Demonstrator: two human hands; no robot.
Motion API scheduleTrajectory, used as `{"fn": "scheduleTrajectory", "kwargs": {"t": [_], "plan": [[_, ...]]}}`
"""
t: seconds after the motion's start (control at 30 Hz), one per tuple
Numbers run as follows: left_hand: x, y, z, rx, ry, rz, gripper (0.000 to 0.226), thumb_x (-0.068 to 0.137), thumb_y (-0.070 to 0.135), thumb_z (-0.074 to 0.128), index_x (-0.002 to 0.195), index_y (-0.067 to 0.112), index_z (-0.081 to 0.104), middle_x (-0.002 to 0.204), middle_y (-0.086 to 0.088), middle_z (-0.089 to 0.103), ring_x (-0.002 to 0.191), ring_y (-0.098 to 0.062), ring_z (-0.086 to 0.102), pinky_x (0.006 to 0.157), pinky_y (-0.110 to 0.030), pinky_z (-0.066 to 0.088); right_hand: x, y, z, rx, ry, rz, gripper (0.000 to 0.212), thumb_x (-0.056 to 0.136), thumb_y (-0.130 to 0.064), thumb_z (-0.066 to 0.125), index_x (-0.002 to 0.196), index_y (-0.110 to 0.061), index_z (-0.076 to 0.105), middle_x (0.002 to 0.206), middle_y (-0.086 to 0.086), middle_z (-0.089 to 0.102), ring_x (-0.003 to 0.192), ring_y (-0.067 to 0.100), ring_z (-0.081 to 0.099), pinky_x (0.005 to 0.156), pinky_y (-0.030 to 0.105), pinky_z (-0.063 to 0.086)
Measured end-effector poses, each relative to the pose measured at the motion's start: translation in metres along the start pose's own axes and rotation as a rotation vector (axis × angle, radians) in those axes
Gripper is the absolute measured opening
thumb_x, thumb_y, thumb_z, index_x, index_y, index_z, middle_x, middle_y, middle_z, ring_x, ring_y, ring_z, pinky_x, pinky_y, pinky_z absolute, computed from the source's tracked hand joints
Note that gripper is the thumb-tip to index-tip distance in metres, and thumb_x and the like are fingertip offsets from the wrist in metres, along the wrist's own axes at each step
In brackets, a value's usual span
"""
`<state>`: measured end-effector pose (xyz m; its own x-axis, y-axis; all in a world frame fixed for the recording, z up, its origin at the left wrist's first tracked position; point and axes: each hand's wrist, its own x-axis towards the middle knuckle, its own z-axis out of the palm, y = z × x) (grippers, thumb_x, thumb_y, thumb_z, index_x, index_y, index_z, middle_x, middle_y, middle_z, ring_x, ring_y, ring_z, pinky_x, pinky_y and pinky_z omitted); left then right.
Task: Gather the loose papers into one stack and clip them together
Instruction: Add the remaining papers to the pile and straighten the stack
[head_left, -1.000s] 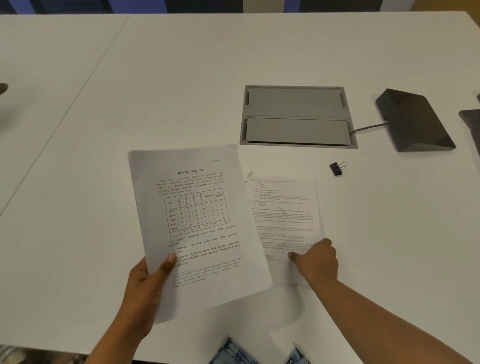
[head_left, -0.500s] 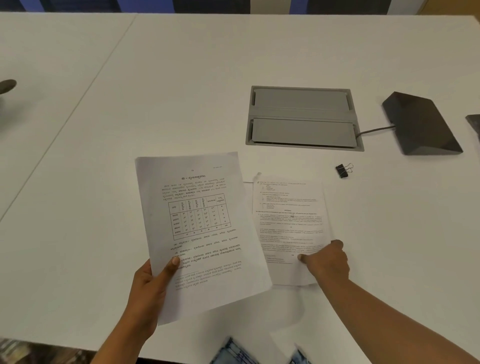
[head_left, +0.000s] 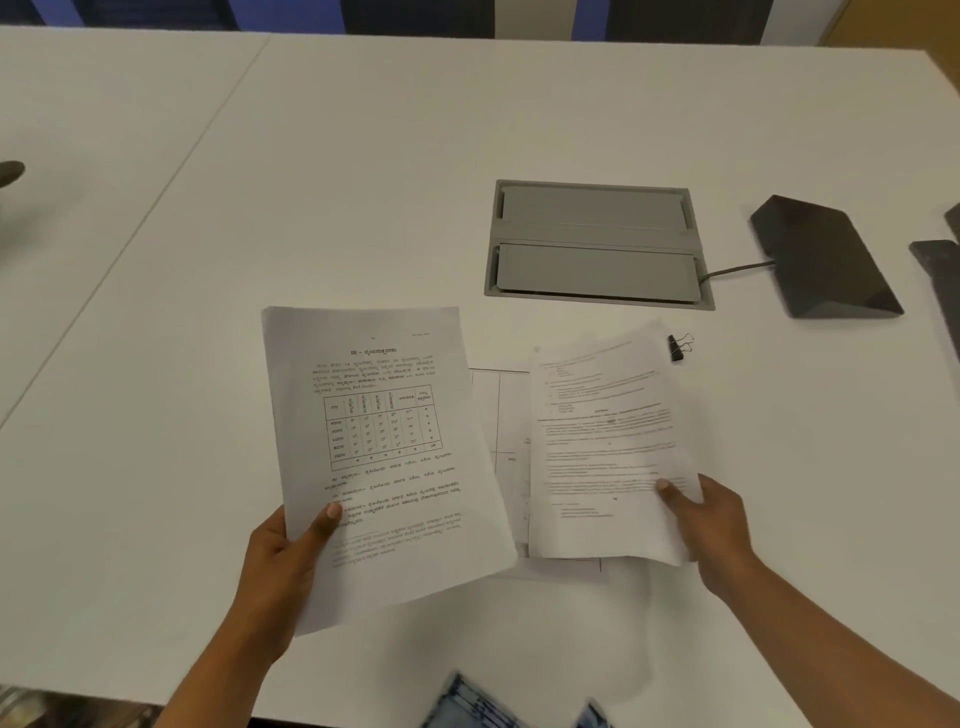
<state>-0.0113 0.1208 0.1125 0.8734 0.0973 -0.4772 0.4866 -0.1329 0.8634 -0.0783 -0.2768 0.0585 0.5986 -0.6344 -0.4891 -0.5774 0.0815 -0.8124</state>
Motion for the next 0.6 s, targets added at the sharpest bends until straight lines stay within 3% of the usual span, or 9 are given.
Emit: {"fn": "scheduleTrajectory", "kwargs": {"t": [0.1,0.2,0.27,0.47,0.53,0.6], "plan": [[0.004,0.007,-0.002,0.019,-0.009,0.023,0.021,0.092,0.025,0.063,0.111,0.019,0.068,0.095,0.001,0.079,0.085,-0.03,0.074,0.064,-0.032,0.056,-0.004,-0.009,-0.026,0.128,0.001,0.017,0.016,0.083,-0.019,0.076,0.098,-0.018,0.071,0.1,0.007,0.074,0.102,0.033,0.07,0.093,0.046,0.054],[0.005,0.012,0.003,0.024,-0.035,0.026,0.019,0.092,0.024,0.063,0.11,0.019,0.069,0.096,0.001,0.079,0.083,-0.026,0.075,0.064,-0.03,0.057,-0.014,-0.021,-0.046,0.249,-0.044,0.01,0.061,0.052,-0.044,0.086,0.105,-0.018,0.072,0.11,0.007,0.076,0.1,0.025,0.073,0.087,0.043,0.058],[0.004,0.017,0.011,0.012,-0.066,0.026,0.019,0.092,0.024,0.063,0.11,0.02,0.069,0.096,0.001,0.079,0.082,-0.022,0.076,0.063,-0.028,0.058,-0.021,-0.029,-0.052,0.31,-0.101,-0.013,0.075,0.048,-0.047,0.086,0.114,-0.016,0.07,0.113,0.005,0.076,0.102,0.024,0.073,0.086,0.041,0.058],[-0.014,0.035,0.055,-0.061,-0.203,0.022,0.022,0.092,0.021,0.063,0.114,0.02,0.067,0.103,-0.002,0.078,0.091,-0.023,0.076,0.072,-0.032,0.062,-0.053,-0.055,-0.035,0.335,-0.253,-0.076,0.046,0.076,-0.028,0.071,0.117,-0.009,0.068,0.11,0.009,0.077,0.102,0.029,0.073,0.089,0.046,0.057],[-0.023,0.043,0.071,-0.079,-0.247,0.016,0.025,0.092,0.022,0.062,0.116,0.021,0.067,0.105,-0.003,0.078,0.093,-0.024,0.075,0.077,-0.038,0.061,-0.061,-0.059,-0.023,0.325,-0.267,-0.108,0.046,0.075,-0.033,0.074,0.115,-0.01,0.07,0.109,0.009,0.077,0.102,0.029,0.073,0.092,0.048,0.057],[-0.029,0.05,0.086,-0.069,-0.3,0.021,0.026,0.093,0.025,0.061,0.118,0.021,0.067,0.108,-0.004,0.077,0.098,-0.024,0.074,0.085,-0.044,0.059,-0.065,-0.063,-0.014,0.303,-0.311,-0.162,0.052,0.074,-0.047,0.076,0.115,-0.015,0.071,0.11,0.003,0.078,0.103,0.023,0.074,0.089,0.037,0.059]]}}
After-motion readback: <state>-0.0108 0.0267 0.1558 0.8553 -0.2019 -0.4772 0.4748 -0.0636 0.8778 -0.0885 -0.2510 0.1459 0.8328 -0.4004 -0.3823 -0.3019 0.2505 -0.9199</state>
